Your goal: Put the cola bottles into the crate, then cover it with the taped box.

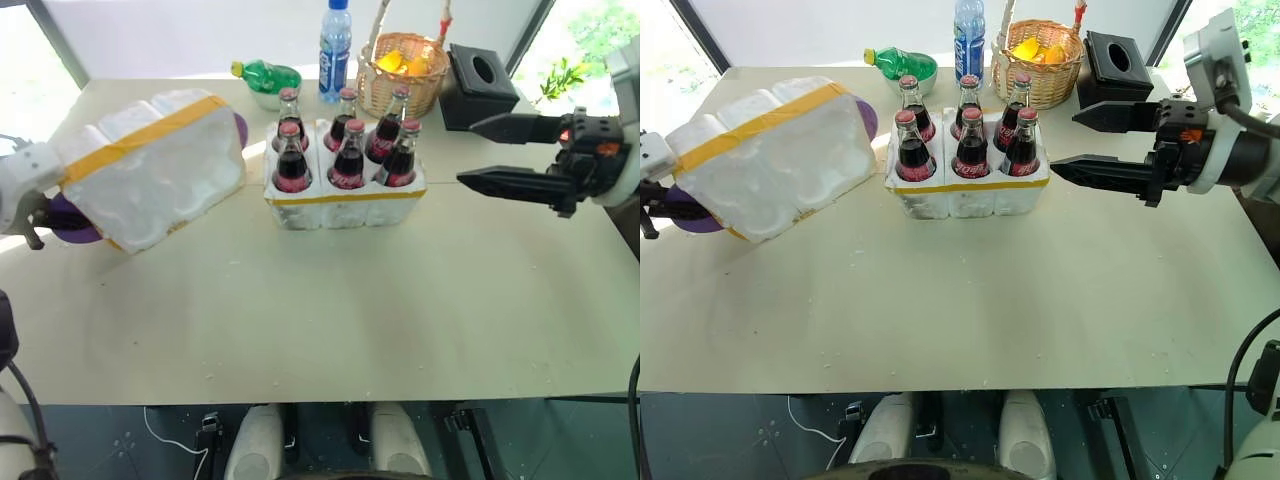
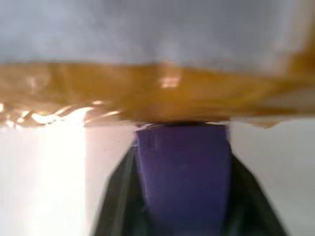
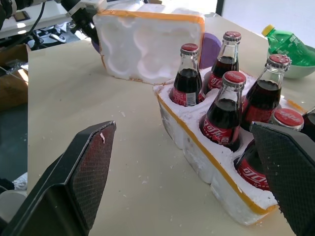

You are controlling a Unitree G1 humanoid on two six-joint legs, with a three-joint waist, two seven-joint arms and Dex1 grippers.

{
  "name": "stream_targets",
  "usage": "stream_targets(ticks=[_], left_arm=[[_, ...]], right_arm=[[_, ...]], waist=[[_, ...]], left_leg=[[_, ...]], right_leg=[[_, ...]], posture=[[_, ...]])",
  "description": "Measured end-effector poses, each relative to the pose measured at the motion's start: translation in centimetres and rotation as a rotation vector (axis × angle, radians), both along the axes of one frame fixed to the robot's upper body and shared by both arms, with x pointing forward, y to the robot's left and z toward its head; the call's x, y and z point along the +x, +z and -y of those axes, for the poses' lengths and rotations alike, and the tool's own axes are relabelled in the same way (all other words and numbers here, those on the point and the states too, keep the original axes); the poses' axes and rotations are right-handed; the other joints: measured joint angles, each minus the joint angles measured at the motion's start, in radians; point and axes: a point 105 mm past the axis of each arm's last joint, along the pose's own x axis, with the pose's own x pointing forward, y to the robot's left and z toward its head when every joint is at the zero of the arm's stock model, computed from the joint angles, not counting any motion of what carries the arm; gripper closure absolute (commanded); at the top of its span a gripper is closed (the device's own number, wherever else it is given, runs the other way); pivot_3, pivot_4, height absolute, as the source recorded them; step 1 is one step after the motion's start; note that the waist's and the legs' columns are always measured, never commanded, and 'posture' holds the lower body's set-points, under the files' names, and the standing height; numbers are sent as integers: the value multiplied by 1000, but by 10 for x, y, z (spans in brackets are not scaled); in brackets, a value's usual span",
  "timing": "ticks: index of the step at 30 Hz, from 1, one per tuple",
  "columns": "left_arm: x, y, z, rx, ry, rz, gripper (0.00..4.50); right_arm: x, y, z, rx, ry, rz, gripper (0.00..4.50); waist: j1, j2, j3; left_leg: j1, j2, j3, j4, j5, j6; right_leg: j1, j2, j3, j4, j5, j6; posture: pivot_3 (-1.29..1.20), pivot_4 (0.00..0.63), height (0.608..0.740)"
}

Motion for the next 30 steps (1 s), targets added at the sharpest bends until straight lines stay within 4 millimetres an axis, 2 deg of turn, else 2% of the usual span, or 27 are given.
stream_targets(ticks=[5, 8, 11, 14, 17, 21, 25, 27, 30], left_arm=[[8, 13, 1, 30, -6, 104, 3876], [26, 42, 13, 84, -45, 266, 3876], [50, 88, 46, 139, -136, 519, 3876], [64, 127, 85, 224, -246, 764, 3876], [72, 147, 129, 278, -354, 939, 3876], [80, 146, 179, 389, -464, 1066, 3876], [89, 119, 217, 499, -550, 1109, 3876], [89, 108, 230, 607, -603, 1120, 3876], [89, 101, 238, 756, -649, 1144, 3876]], right_arm=[[2, -10, 5, -13, -37, -33, 0], [2, -10, 11, -10, -65, -34, 0], [2, -10, 20, -20, -124, -25, 0], [1, -9, 29, -1, -168, -27, 0], [0, -10, 35, 19, -204, -33, 0], [-1, -12, 40, 31, -247, -31, 0], [0, -9, 43, 57, -279, -20, 0], [1, -10, 44, 65, -290, -28, 0], [2, -12, 44, 76, -301, -37, 0]], waist=[[-4, -2, 1], [0, -4, 1], [15, -6, 1], [18, -6, 1], [16, -6, 1], [14, -5, 0], [14, -5, 1], [14, -5, 1], [15, -5, 1]], left_leg=[[0, 0, 0, 0, 0, 0], [-1, 0, 0, 0, 0, 0], [-1, 0, 0, 1, 0, 0], [-1, -1, 0, 1, 0, 0], [-1, -1, 0, 1, 0, 0], [0, -1, 0, 1, 0, 0], [0, -1, 0, 1, 0, 0], [0, -1, 1, 1, 0, 0], [0, -1, 0, 1, 0, 0]], right_leg=[[0, 0, 0, 0, 0, 0], [0, 0, 0, 0, 0, 0], [1, 0, 0, 0, 0, 1], [1, 0, 0, 0, 1, 2], [2, 0, 0, 0, 1, 2], [2, 0, 0, 0, 1, 2], [1, 1, 0, 0, 1, 2], [2, 1, 0, 0, 1, 2], [2, 1, 1, 0, 1, 2]], posture=[[0, 150, 740], [0, 150, 740], [0, 150, 740], [0, 150, 740], [0, 150, 740], [0, 150, 740], [0, 150, 740], [0, 150, 740], [0, 150, 740]])
